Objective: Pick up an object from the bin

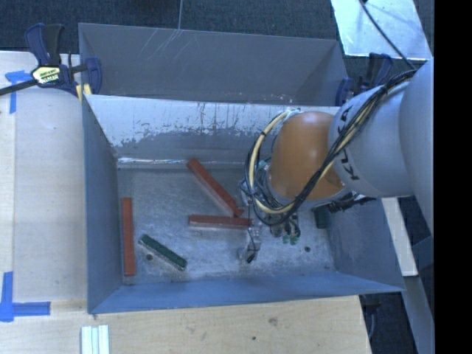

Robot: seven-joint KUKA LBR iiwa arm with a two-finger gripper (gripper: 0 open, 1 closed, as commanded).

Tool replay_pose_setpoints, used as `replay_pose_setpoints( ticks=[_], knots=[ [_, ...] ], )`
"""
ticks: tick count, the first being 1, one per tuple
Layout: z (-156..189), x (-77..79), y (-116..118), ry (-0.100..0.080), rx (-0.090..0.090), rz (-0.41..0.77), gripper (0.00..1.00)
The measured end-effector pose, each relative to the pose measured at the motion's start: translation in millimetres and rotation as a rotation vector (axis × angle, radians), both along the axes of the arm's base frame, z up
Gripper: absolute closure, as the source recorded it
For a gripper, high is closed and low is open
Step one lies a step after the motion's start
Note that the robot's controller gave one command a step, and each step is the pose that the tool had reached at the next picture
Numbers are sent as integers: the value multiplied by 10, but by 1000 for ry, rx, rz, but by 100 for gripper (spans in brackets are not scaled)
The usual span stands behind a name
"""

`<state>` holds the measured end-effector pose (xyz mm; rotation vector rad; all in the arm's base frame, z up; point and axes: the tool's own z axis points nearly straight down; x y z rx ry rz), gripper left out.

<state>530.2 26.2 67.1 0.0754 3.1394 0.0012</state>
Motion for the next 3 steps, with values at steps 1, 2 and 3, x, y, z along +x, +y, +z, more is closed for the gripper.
replay_pose_setpoints(
  ticks=[1,2,3],
  knots=[
    [60,34,-11,-8,-2,-1,100],
    [40,-339,-622,-2,-2,2,100],
    [1042,-72,-205,-10,0,3,100]
  ],
)
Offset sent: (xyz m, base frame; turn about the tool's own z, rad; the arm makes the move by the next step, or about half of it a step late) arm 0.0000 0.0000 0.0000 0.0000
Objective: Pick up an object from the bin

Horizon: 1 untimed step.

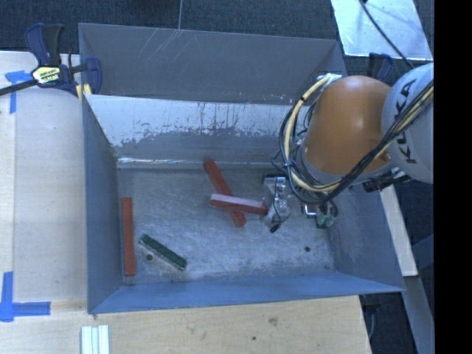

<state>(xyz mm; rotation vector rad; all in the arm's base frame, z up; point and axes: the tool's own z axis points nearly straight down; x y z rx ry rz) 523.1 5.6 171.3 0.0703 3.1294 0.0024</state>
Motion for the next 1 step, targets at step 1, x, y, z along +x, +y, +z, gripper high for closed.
replay_pose_setpoints(
  ticks=[1],
  knots=[
    [844,92,-723,-1,-6,-21,100]
  ],
)
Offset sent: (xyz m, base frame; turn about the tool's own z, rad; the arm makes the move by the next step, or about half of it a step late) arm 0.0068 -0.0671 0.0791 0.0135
